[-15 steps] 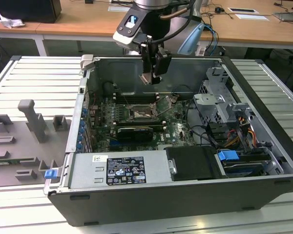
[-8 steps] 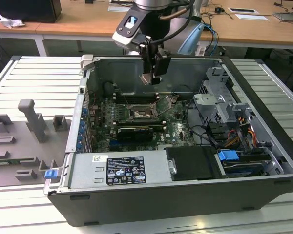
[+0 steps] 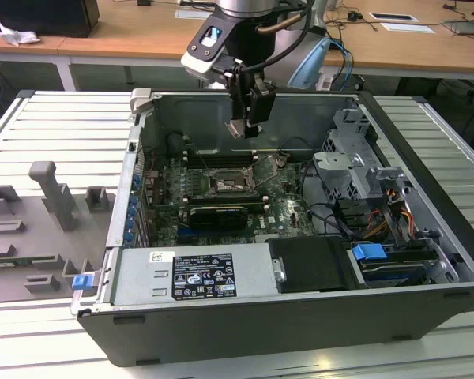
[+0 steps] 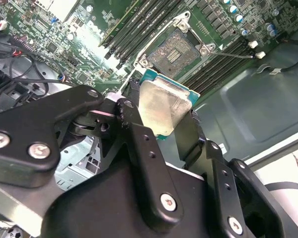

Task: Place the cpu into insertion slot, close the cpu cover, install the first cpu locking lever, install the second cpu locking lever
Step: 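Place the cpu into insertion slot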

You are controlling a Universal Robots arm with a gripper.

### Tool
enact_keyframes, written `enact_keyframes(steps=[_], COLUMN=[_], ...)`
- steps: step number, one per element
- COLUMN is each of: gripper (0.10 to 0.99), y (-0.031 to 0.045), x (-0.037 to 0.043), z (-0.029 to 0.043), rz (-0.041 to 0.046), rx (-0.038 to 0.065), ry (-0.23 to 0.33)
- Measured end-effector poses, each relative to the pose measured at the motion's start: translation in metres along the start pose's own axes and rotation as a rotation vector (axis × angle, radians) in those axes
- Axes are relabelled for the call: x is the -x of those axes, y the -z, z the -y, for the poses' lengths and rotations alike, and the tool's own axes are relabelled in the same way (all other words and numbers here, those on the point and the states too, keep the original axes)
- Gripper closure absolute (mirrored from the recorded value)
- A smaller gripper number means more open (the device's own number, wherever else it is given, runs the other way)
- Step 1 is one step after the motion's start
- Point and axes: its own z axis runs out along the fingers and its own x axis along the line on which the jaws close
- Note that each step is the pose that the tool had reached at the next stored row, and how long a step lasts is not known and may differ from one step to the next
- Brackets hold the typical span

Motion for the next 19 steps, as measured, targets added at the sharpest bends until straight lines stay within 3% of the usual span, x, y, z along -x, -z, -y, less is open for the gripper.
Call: enact_keyframes(steps=[19], gripper=[0.561], y=[-0.004], x=[0.0001], z=[0.0003], rz=[0.0069], rx=[0.001], ry=[-0.077])
